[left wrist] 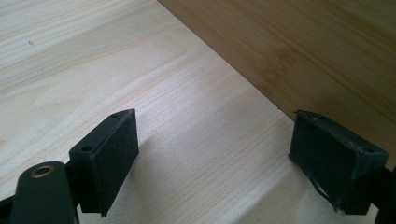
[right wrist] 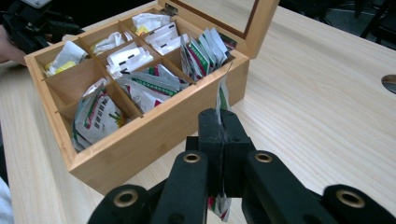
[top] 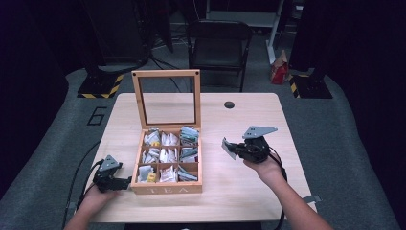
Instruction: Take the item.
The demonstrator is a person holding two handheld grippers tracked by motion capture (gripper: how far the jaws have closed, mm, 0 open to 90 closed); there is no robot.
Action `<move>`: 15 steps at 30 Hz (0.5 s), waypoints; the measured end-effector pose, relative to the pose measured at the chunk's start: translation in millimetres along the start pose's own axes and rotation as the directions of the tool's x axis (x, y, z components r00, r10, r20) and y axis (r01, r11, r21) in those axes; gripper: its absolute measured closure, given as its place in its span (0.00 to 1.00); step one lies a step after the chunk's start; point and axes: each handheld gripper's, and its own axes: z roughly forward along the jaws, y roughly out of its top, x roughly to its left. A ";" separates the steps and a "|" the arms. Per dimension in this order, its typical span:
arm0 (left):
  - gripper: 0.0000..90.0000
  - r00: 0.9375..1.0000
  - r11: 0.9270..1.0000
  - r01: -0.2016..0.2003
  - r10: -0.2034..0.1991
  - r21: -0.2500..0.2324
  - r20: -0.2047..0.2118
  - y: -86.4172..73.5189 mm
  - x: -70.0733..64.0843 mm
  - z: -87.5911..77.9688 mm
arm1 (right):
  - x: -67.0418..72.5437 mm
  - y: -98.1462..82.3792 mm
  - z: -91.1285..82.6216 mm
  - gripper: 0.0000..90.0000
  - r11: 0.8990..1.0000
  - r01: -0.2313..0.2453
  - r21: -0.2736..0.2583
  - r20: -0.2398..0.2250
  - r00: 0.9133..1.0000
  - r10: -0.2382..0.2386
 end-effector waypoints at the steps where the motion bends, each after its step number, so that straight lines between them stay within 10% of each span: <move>1: 0.17 1.000 1.000 0.000 0.000 0.000 0.000 0.0 0.0 0.0 | -0.8 -1.2 -0.5 0.99 1.000 0.001 0.000 0.005 1.000 -0.001; 15: 0.17 1.000 1.000 0.000 0.000 0.000 0.000 0.0 0.0 0.0 | -7.3 -18.2 -1.1 0.99 1.000 -0.007 0.009 0.045 0.999 0.007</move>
